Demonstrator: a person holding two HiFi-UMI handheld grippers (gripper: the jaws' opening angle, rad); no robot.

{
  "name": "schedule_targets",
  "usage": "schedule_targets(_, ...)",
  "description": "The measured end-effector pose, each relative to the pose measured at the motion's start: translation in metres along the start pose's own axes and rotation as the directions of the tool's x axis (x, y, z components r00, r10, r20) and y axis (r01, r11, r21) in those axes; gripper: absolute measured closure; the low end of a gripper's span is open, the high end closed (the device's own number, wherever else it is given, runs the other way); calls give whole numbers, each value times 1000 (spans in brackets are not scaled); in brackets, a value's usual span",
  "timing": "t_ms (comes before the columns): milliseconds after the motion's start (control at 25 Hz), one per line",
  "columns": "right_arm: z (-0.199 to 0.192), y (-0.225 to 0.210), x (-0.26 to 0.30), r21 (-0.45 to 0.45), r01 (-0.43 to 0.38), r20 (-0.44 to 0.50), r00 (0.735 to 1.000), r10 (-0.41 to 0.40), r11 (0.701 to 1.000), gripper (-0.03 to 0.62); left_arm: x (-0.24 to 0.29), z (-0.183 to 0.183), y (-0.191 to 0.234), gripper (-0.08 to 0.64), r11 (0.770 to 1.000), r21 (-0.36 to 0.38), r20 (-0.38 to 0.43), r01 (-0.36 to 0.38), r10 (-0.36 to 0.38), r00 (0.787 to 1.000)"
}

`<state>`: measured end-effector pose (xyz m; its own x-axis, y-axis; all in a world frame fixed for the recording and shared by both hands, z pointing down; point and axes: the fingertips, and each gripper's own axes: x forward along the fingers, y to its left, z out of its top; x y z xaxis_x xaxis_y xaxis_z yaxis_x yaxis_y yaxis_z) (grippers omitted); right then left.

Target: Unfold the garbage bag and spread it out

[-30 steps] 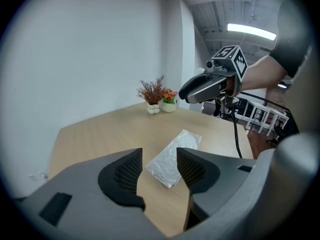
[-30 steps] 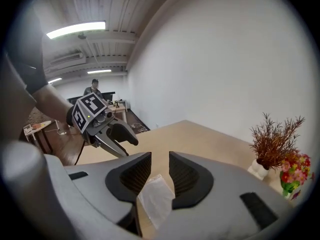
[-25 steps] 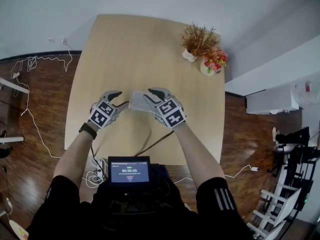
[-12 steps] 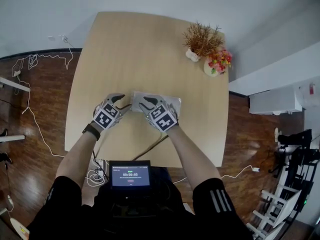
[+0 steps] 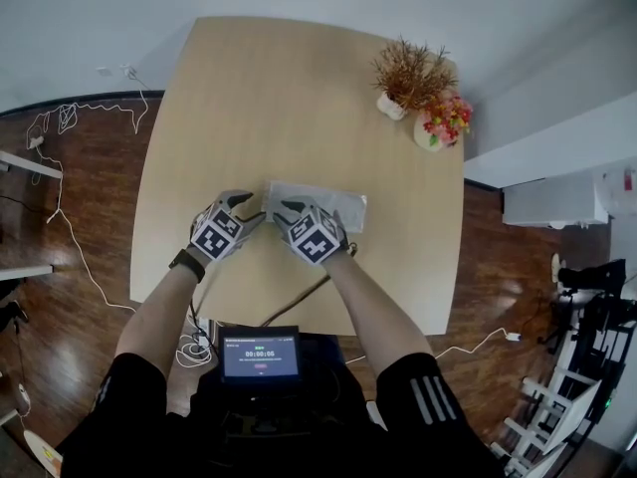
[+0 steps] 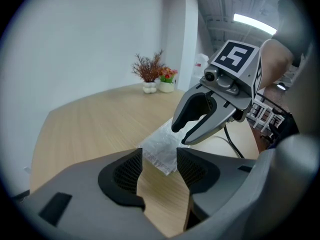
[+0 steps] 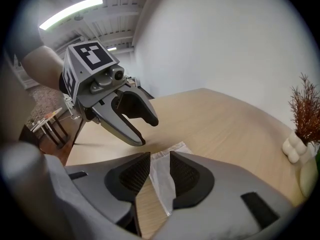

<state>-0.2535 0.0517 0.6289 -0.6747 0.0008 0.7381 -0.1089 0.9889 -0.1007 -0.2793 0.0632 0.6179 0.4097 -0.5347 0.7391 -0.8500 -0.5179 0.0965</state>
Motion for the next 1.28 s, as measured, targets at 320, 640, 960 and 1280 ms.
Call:
schedule_targets(320,-20,5,27,-9,-21,-67,998,20,1000,445,11,-12,1,337,1000,-12,-32,5,-5,999)
schedule_targets(640,-35,4,47,-45,-20,-132,991,14,999,445,28,-23,4,337,999,24,-77,-25,26,997)
schedule_targets(960,-42,5,57,-50,-14,-166,986,5,999,445,39,-33,11,337,994,91,-137,-62,74,988)
schedule_targets(1280,-42,5,60,-48,-13,-174,985,5,999,445,51,-44,14,337,985,162,-210,-65,99,973)
